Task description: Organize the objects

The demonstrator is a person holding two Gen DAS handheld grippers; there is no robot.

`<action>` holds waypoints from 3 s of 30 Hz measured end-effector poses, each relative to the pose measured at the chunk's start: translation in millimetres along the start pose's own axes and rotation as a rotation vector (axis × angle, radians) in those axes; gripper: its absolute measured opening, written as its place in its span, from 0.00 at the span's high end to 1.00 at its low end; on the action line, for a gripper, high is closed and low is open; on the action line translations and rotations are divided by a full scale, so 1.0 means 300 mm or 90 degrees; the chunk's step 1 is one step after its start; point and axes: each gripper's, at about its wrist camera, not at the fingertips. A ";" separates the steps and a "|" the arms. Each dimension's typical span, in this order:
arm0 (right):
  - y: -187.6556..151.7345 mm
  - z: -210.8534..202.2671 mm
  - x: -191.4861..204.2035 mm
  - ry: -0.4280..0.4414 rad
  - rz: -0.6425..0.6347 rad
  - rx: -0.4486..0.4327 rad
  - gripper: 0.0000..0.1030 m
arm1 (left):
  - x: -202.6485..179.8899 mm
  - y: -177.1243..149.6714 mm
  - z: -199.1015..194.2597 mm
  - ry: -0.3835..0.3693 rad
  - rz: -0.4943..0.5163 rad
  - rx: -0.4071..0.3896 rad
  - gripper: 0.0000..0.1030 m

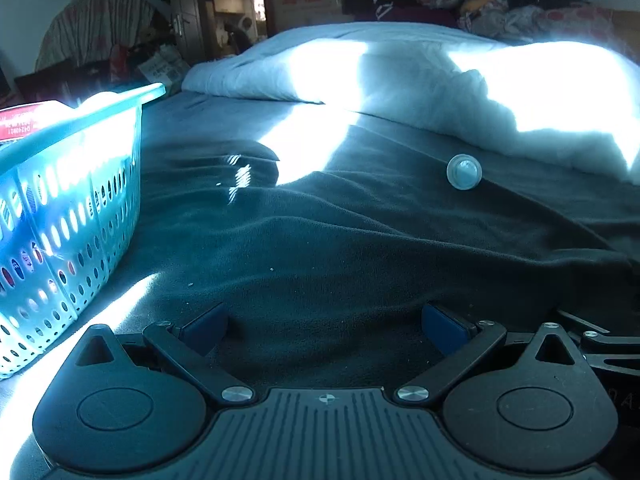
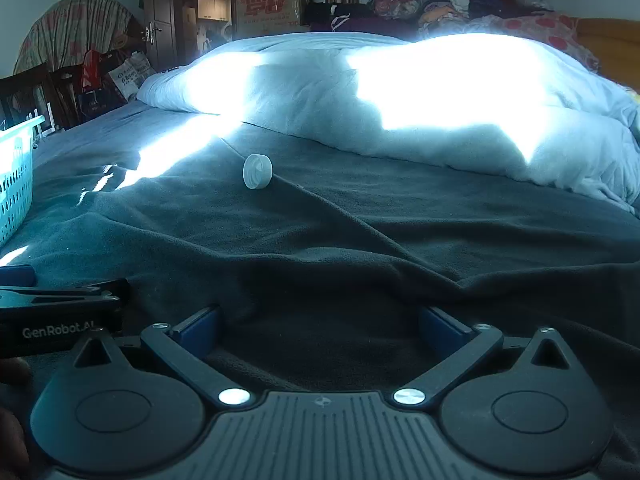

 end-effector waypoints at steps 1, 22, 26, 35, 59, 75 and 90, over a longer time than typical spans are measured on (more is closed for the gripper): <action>0.003 0.010 -0.001 0.000 0.000 0.000 0.00 | 0.001 -0.001 -0.001 -0.003 -0.001 -0.002 0.00; 0.003 0.001 0.002 0.003 0.003 -0.001 0.00 | -0.006 -0.008 -0.002 0.005 0.010 -0.006 0.00; 0.001 0.000 0.005 0.004 0.006 -0.002 0.00 | -0.018 -0.011 -0.005 0.016 0.021 -0.012 0.00; 0.003 0.006 0.005 0.003 0.003 -0.001 0.00 | -0.010 -0.011 0.000 0.010 0.013 -0.008 0.00; 0.014 0.003 -0.002 0.012 0.004 -0.001 0.00 | -0.010 -0.016 -0.004 0.011 0.013 -0.008 0.00; 0.020 0.001 -0.003 0.011 0.003 0.000 0.00 | 0.012 -0.036 -0.031 0.004 -0.005 -0.019 0.00; 0.029 -0.011 -0.008 0.010 0.001 -0.002 0.00 | 0.014 -0.030 -0.041 -0.005 -0.013 -0.018 0.00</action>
Point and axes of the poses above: each gripper's, at about its wrist camera, not at the fingertips, and z roughly the way its jaws point, x to its left, y to its top, and after that the axes turned 11 degrees about -z, right-handed
